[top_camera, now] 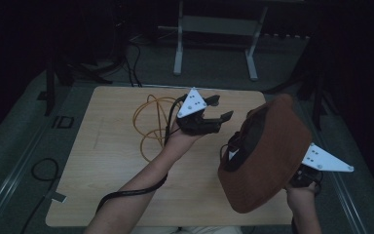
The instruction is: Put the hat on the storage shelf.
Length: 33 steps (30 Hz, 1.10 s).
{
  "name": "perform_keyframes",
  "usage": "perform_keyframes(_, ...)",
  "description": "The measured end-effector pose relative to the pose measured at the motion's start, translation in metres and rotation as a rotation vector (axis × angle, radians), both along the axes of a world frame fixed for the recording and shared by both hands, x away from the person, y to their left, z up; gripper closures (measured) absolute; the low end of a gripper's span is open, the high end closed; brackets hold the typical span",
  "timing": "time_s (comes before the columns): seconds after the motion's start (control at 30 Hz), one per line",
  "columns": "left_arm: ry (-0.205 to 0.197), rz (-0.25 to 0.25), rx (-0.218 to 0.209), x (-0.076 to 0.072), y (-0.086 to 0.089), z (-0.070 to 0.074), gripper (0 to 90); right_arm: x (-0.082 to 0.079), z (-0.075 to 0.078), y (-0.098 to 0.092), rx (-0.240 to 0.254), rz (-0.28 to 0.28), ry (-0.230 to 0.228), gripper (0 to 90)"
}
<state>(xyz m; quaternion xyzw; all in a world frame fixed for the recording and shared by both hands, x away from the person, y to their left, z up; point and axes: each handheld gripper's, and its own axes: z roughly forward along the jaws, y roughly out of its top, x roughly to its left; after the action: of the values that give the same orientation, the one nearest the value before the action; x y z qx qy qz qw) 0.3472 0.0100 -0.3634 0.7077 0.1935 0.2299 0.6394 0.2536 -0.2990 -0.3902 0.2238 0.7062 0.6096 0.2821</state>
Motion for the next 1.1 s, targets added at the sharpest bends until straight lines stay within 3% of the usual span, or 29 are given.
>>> perform_keyframes(0.23,-0.029,0.034,0.081,-0.024,0.036,0.017,33.7,0.011,0.015,-0.009,0.000,-0.047,-0.012,86.9)
perform_keyframes(0.3,-0.017,0.052,0.080,-0.030,0.052,0.020,33.2,0.015,0.022,-0.008,-0.001,-0.058,-0.021,86.9)
perform_keyframes(0.33,-0.017,0.052,0.080,-0.030,0.052,0.020,33.2,0.017,0.024,-0.008,-0.001,-0.059,-0.024,86.9)
perform_keyframes(0.37,-0.020,0.083,0.083,-0.036,0.070,0.022,33.2,0.019,0.027,-0.005,-0.004,-0.062,-0.028,86.9)
perform_keyframes(0.57,-0.035,0.180,0.099,-0.052,0.118,0.023,27.4,0.031,0.043,0.014,-0.015,-0.043,-0.041,86.9)
perform_keyframes(0.7,-0.029,0.249,0.102,-0.059,0.148,0.015,15.1,0.043,0.056,0.031,-0.007,-0.014,-0.044,86.9)
perform_keyframes(0.8,-0.049,0.319,0.112,-0.065,0.167,0.004,7.8,0.051,0.067,0.048,-0.016,0.011,-0.048,86.9)
perform_keyframes(0.93,-0.019,0.353,0.085,-0.068,0.190,-0.013,7.1,0.064,0.078,0.075,-0.032,0.051,-0.051,86.8)
perform_keyframes(1.1,0.001,0.393,0.105,-0.071,0.207,-0.039,7.1,0.080,0.086,0.112,-0.061,0.090,-0.043,86.8)
